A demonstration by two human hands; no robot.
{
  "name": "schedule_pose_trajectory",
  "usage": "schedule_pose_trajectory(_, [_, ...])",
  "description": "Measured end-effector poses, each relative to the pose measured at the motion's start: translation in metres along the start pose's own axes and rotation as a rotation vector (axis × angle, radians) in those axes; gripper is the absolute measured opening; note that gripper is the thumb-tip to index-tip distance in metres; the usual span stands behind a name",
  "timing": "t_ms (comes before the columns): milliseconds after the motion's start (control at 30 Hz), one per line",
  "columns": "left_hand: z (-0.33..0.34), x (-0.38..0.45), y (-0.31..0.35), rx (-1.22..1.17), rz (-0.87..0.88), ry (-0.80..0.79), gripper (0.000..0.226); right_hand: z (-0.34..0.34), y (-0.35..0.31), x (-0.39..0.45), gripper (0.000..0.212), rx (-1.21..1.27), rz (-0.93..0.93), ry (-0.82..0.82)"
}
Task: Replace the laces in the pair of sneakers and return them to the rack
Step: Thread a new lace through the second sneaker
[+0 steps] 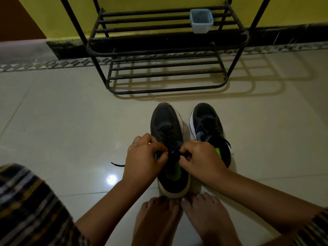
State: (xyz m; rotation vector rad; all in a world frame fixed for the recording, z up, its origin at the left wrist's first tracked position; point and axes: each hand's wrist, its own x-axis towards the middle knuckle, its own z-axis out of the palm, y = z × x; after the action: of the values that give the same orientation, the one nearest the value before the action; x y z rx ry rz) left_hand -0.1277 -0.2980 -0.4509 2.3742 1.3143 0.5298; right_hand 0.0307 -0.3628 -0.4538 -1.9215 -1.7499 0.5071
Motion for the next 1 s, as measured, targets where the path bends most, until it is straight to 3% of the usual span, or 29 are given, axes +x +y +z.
schedule_pose_trajectory(300, [0.004, -0.003, 0.0, -0.265, -0.146, -0.045, 0.007, 0.0, -0.001, -0.004, 0.007, -0.037, -0.103, 0.016])
schedule_pose_trajectory(500, [0.002, -0.005, 0.003, -0.24, -0.093, -0.05, 0.007, 0.001, -0.002, -0.004, 0.007, -0.008, -0.123, 0.005])
schedule_pose_trajectory(800, [0.001, -0.005, 0.011, -0.45, -0.238, -0.12, 0.014, 0.001, -0.005, -0.004, 0.012, -0.081, -0.199, 0.025])
schedule_pose_trajectory(933, [0.005, -0.007, 0.011, -0.506, -0.35, -0.036, 0.016, 0.005, -0.006, -0.005, 0.024, -0.099, -0.226, 0.0])
schedule_pose_trajectory(1000, [0.008, -0.007, 0.009, -0.554, -0.427, 0.001, 0.016, 0.006, -0.006, -0.006, 0.019, 0.013, -0.115, 0.009])
